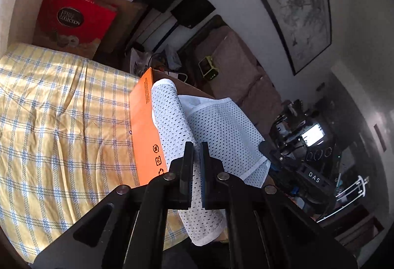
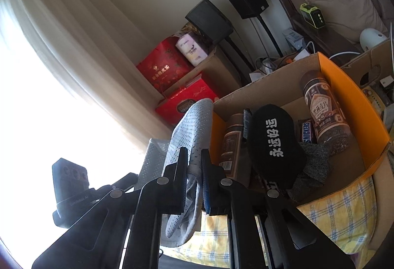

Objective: Organize objects
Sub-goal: 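Carry the white mesh bag over the box with both tools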

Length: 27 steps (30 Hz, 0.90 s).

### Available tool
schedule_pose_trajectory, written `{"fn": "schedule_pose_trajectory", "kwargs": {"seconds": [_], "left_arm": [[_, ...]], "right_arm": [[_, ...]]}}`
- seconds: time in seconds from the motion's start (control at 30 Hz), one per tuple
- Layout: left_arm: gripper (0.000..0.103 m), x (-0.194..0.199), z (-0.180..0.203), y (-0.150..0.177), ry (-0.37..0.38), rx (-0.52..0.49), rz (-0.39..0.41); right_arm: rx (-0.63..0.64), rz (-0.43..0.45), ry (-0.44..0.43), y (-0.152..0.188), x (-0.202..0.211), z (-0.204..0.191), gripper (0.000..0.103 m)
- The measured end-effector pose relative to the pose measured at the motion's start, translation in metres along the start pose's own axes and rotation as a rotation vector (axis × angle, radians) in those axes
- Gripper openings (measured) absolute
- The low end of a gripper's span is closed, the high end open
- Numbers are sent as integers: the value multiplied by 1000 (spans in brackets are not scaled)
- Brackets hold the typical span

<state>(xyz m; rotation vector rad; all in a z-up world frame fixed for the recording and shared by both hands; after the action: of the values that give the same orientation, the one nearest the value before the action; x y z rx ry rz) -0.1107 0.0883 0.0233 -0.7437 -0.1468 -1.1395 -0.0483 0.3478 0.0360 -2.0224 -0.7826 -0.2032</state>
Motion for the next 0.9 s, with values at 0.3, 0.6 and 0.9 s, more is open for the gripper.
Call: {"fn": "schedule_pose_trajectory", "kwargs": {"seconds": [0.3,0.6,0.9], "left_arm": [[0,-63,40,-12,-22,-82,-68],[66,-32,1,3,-136,-40,10],[65,-48,-45,21,-143,95,-100]], "right_arm": [[15,21,91,-13,-2,21,8],[-17,14,126,-8,0,46,8],[8,-4,156,7,2,42,8]]}}
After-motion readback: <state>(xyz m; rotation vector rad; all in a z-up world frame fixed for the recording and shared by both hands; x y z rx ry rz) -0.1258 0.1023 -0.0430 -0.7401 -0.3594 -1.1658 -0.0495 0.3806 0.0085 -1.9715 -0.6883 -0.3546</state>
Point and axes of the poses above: each gripper's, at about its wrist camera, not at the fingertips, and x roughly against the way its jaws point, z to its right, y to its underside, the point moved 2 cm from there along -x, roughly the way its jaws point, and after that the axes turned 6 degrees about x, right-handed, at the moved point
